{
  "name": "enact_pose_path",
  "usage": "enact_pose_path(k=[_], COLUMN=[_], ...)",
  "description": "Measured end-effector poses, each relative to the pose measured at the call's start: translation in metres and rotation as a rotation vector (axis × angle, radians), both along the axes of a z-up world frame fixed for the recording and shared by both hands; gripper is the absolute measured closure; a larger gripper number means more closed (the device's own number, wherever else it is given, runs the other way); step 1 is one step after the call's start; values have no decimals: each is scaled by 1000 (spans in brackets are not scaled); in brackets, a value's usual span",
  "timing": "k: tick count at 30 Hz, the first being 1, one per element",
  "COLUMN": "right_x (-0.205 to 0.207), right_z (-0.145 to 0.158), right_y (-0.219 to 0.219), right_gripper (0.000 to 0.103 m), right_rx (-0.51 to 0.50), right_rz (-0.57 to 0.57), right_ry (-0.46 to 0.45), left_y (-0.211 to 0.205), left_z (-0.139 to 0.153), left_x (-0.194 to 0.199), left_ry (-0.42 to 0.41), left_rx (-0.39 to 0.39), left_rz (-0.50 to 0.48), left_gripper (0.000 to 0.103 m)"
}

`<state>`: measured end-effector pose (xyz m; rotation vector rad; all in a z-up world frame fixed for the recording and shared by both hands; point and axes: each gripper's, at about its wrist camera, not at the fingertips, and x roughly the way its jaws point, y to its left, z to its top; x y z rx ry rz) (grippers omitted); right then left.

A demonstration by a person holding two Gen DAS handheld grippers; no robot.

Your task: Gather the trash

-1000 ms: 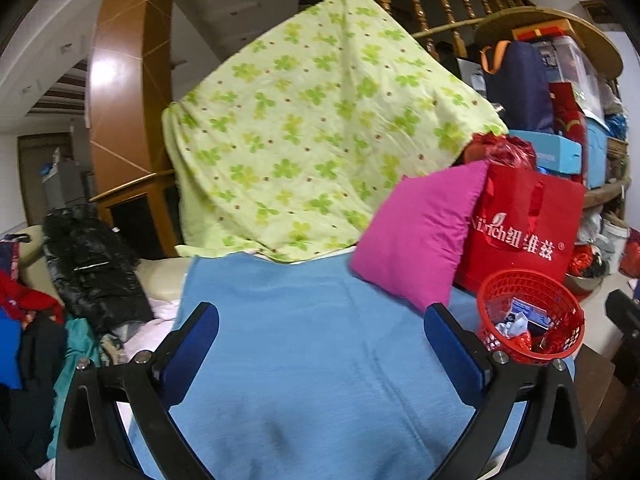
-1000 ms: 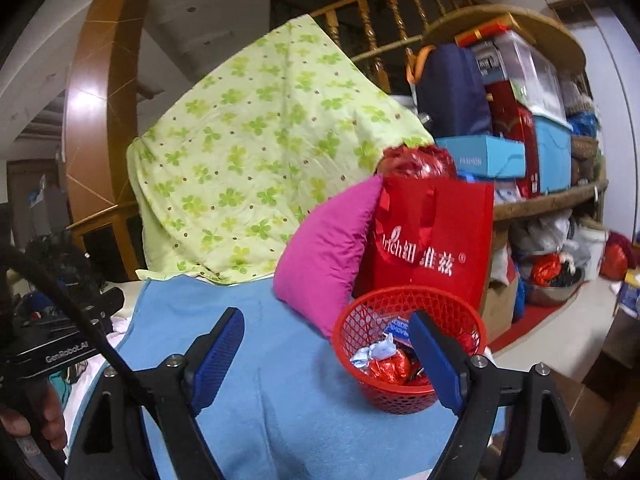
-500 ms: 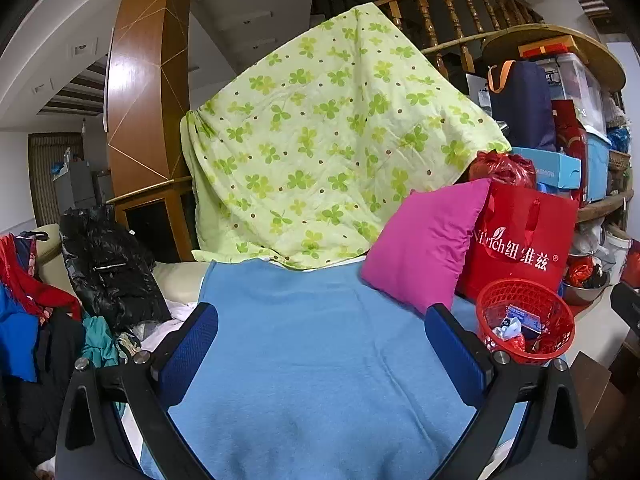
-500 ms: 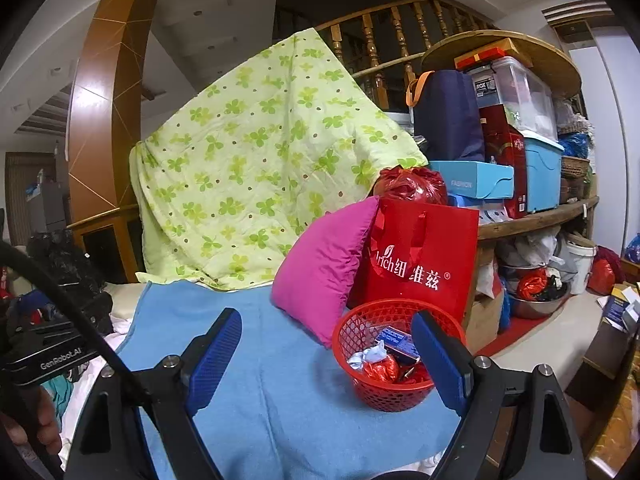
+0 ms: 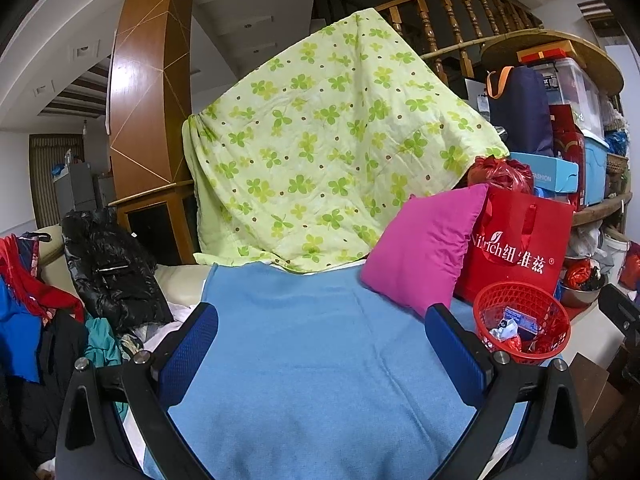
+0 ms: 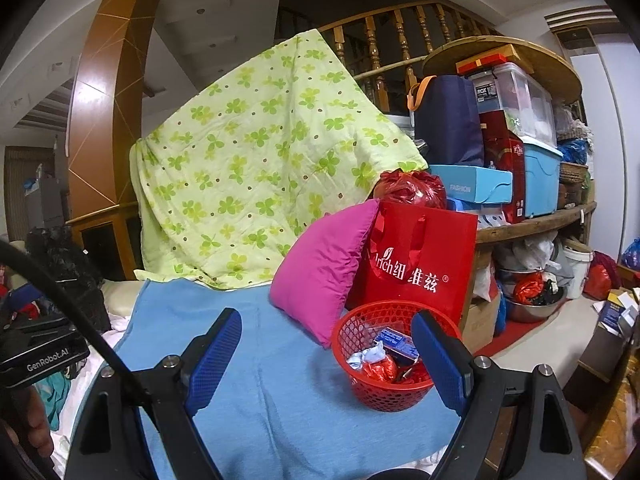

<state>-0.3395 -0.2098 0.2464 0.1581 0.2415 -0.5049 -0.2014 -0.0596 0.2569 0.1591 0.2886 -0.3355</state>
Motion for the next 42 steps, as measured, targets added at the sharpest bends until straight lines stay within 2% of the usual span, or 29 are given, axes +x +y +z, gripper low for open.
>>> enact_pose_path(k=[42], right_x=[15], right_z=[1], right_y=[14], right_gripper=[14], right_rx=[-10], right_rz=[25], right_ry=[25], left_y=[3], left_z=[2], left_x=[-3], left_ry=[2], left_rx=[1], left_rz=[16], left_gripper=[0])
